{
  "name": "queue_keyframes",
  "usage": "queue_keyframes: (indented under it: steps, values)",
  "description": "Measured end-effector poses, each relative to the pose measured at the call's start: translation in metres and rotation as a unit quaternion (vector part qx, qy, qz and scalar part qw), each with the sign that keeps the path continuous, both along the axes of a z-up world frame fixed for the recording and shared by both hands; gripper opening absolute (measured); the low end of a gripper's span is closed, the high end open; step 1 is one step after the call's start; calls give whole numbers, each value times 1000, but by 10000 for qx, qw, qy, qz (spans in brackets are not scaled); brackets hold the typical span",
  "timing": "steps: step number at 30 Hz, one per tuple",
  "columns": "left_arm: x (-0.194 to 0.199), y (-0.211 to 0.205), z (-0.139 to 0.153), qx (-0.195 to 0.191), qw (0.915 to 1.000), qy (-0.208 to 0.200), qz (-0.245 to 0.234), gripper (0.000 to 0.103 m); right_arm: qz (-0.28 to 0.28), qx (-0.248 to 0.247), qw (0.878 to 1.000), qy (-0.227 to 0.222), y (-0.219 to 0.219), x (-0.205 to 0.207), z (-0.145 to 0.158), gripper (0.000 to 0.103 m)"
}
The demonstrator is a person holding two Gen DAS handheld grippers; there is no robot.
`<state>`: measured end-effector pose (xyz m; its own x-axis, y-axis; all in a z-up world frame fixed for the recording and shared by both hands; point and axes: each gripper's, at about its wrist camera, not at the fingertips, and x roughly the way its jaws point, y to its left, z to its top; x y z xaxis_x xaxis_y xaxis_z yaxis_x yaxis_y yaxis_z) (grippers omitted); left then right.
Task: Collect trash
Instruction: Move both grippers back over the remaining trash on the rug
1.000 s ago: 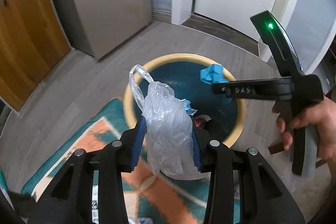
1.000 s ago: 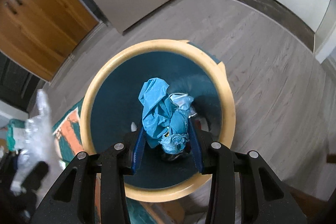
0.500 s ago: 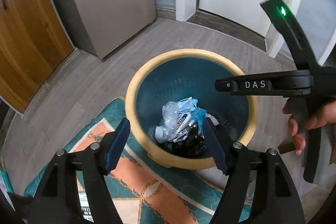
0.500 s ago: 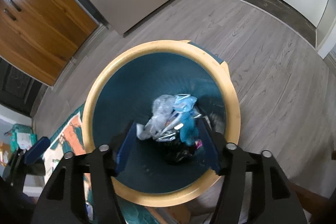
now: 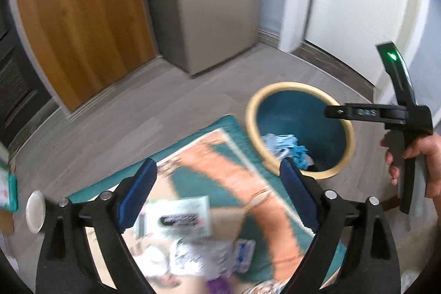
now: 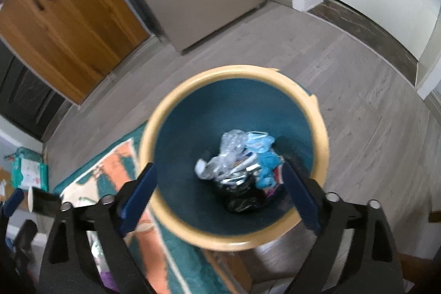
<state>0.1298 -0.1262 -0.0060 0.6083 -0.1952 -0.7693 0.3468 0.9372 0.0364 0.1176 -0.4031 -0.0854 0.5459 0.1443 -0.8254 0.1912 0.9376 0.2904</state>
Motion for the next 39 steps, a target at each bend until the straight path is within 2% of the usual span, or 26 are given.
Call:
queue_keyframes:
  steps: [4, 7, 12, 16, 18, 22, 26, 27, 28, 30, 32, 37, 38, 39]
  values:
    - [-24, 49, 6, -177, 9983, 9, 552, 91, 355, -161, 9992, -115, 39, -13, 11, 95]
    - [-47, 76, 0, -231, 9960, 61, 857, 91, 715, -405, 9965, -144, 73, -25, 12, 95]
    - [-79, 94, -21, -137, 9937, 127, 1109, 91, 1295, -814, 9881, -162, 121, -44, 8, 95]
    - [-104, 95, -41, -388, 9919, 453, 1121, 91, 1471, -861, 9853, -112, 137, -60, 0, 95]
    - [-112, 86, -52, -230, 9937, 534, 956, 90, 1499, -773, 9857, -9, 142, -66, -5, 95]
    - [-128, 67, -72, -189, 9943, 796, 687, 88, 1456, -681, 9870, 24, 147, -75, -6, 95]
    - [-141, 33, -89, 231, 9968, 766, -5, 76, 1462, -688, 9869, 2, 149, -81, -5, 95]
    - [-143, 28, -91, 263, 9967, 758, -133, 71, 1436, -722, 9870, -30, 148, -81, -3, 95]
    - [-145, 21, -96, 262, 9959, 814, -295, 68, 1405, -728, 9874, -53, 147, -81, -2, 95]
    - [-146, 10, -108, 190, 9932, 1031, -516, 53, 1338, -678, 9887, -71, 143, -82, -1, 95]
    - [-148, 1, -117, 207, 9901, 1181, -728, 50, 1286, -627, 9897, -72, 139, -82, -1, 95]
    - [-152, -21, -142, 539, 9819, 1357, -1205, 41, 1249, -680, 9898, -64, 135, -84, -2, 95]
    - [-152, -24, -147, 619, 9802, 1383, -1273, 37, 1242, -684, 9899, -61, 134, -84, -2, 95]
    - [-153, -28, -153, 747, 9777, 1424, -1351, 29, 1230, -685, 9900, -49, 133, -84, -3, 95]
